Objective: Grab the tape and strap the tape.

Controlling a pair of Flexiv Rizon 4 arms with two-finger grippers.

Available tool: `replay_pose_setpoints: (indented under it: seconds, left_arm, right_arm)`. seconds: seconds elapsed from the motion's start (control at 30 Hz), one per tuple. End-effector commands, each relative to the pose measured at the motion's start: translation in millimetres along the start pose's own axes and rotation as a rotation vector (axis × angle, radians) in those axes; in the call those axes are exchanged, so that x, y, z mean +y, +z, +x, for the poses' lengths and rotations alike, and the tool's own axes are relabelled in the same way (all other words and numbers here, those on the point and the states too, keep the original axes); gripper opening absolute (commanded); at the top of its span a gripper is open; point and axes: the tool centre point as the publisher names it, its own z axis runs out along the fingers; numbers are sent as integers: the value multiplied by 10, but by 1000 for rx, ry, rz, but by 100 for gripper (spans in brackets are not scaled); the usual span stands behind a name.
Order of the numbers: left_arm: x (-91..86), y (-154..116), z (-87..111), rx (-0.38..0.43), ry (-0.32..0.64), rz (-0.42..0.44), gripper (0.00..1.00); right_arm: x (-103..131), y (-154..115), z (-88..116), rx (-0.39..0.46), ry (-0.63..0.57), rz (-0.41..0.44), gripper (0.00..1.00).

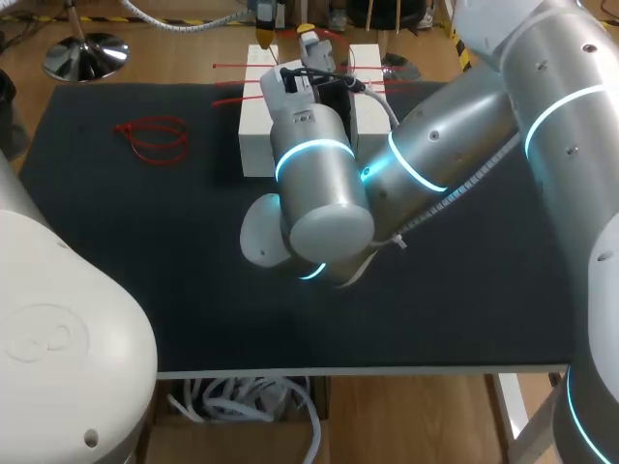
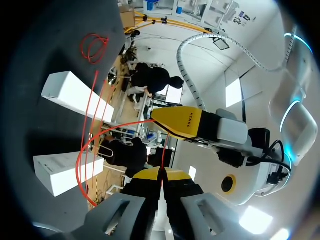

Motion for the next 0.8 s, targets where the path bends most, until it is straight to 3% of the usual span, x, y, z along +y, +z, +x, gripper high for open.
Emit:
replay_pose_setpoints:
  seconds: [0.03, 0.8]
  left_arm:
    - [-3, -1, 5, -1, -1, -2, 0]
    - [-3, -1, 5, -1, -1, -2, 0]
  right_arm:
    - [-16, -13, -26, 7, -4, -4, 0]
    - [-27, -3, -45, -7, -18, -16, 0]
